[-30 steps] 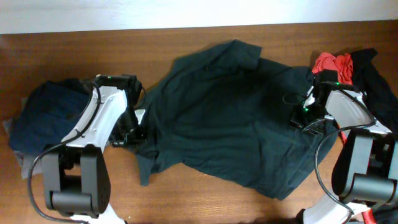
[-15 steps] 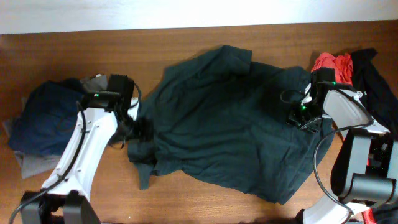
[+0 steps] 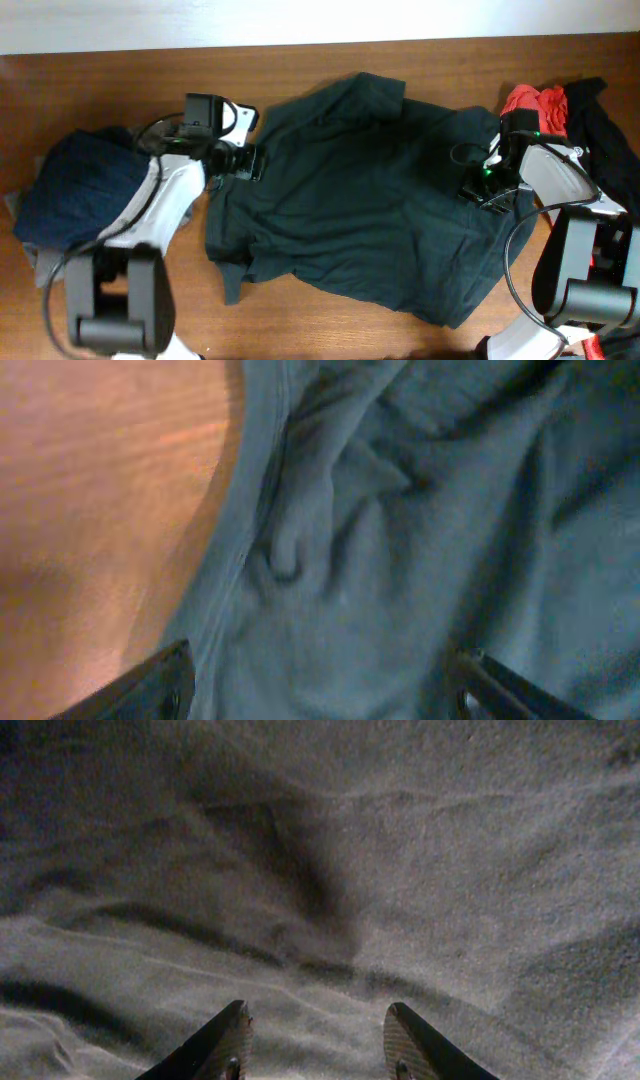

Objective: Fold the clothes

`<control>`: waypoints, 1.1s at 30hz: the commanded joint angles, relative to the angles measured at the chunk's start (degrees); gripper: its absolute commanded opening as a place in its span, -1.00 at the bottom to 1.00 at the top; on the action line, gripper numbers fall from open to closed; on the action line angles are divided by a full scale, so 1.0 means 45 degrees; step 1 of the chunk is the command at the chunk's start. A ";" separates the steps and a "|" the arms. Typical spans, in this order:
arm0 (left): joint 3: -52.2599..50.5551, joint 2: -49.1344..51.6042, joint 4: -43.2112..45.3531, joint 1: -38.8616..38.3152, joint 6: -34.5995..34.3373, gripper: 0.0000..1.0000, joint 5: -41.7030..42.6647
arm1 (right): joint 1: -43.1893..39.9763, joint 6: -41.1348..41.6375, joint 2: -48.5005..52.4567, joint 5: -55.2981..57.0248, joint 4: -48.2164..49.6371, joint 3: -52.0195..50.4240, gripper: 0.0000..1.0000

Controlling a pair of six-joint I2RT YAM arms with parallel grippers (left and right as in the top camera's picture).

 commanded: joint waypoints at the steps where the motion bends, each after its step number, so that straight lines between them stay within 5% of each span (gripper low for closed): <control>1: 0.0058 0.0899 0.0971 -0.0083 0.1200 0.57 0.0044 | 0.0024 0.0068 -0.0238 -0.0170 -0.0078 0.0155 -0.04; 12: 0.0058 0.2108 0.3089 -0.0092 0.1768 -0.26 -0.1617 | 0.0024 0.0068 -0.0238 -0.0350 -0.0243 0.0155 -0.04; 21: 0.0044 0.2832 0.2657 0.0005 0.2030 -0.30 -0.1569 | 0.0019 0.0063 -0.0238 -0.0345 -0.0398 0.0155 -0.03; 26: 0.0044 0.3070 0.2642 0.0015 0.2030 0.23 -0.1525 | 0.0019 0.0063 -0.0238 -0.0345 -0.0389 0.0155 -0.03; 28: 0.0044 0.3070 0.2676 0.0015 0.2030 0.24 -0.1525 | 0.0019 0.0063 -0.0238 -0.0340 -0.0393 0.0155 -0.03; 33: 0.0044 0.3133 0.2594 0.0083 0.1860 -0.63 -0.1617 | 0.0024 0.0063 -0.0238 -0.0345 -0.0393 0.0155 -0.02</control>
